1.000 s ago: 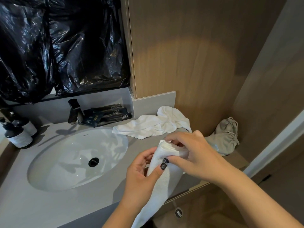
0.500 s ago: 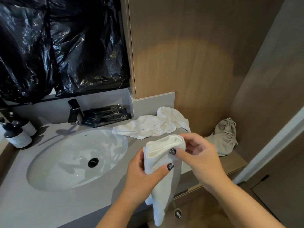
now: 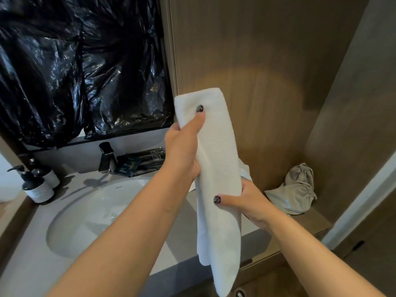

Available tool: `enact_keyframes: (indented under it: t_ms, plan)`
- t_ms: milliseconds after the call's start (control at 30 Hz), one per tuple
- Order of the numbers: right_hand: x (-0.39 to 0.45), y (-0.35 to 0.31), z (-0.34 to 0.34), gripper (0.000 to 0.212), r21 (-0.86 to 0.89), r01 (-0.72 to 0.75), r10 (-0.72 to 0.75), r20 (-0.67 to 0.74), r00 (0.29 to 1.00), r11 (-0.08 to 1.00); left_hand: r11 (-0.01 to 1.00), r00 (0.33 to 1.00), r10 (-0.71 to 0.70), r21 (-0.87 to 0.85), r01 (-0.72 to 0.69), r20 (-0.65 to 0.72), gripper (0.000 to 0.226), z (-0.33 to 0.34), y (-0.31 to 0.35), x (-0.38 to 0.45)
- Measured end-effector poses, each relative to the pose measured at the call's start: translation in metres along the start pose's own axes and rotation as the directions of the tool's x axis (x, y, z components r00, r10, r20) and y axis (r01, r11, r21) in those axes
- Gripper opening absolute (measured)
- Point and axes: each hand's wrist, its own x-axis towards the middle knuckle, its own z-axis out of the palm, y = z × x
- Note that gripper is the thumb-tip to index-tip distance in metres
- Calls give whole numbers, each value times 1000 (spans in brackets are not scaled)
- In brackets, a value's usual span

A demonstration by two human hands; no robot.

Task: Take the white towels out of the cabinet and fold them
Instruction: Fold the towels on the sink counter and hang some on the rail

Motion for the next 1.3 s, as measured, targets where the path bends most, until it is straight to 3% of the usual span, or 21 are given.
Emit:
enact_keyframes:
  t_ms: [100,400,500,567,667,767,867,967,1100,1200,1300]
  plan:
    - [-1,6,3,64,8,-25,24,31,999,1000,998,998,-17,-64,13,-60,31,12,17,13]
    - [-27,44,15,75,5,-154,154,-68,986,988,1000,995,7,13,-6,-102,21,16,46,42]
    - [-38,42,13,74,-48,-146,141,-93,986,988,998,999,8,64,-5,-42,19,18,47,39]
    - [-42,24,7,74,-130,-92,81,-87,993,987,998,999,-1,61,-2,46,26,22,49,32]
    - [-41,-28,-4,66,-124,152,-168,-132,977,981,992,983,35,109,-56,181,38,34,55,16]
    - [-39,-99,-10,50,-38,382,-379,-250,891,923,973,938,131,139,-183,320,40,56,64,-4]
    - [-41,-162,-10,45,-111,540,-545,-307,780,835,949,860,238,82,-305,452,39,77,85,-20]
    - [-49,-213,-16,39,-180,626,-644,-350,680,759,938,756,295,-27,-346,585,40,91,97,-32]
    - [-57,-273,-32,28,-210,690,-697,-440,566,693,882,647,331,17,-470,687,60,103,86,-34]
    - [-60,-311,-40,25,-199,704,-698,-464,545,682,887,654,331,12,-462,680,67,111,85,-30]
    - [-60,-343,-51,23,-239,675,-702,-413,580,698,907,668,337,-37,-420,664,60,122,88,-23]
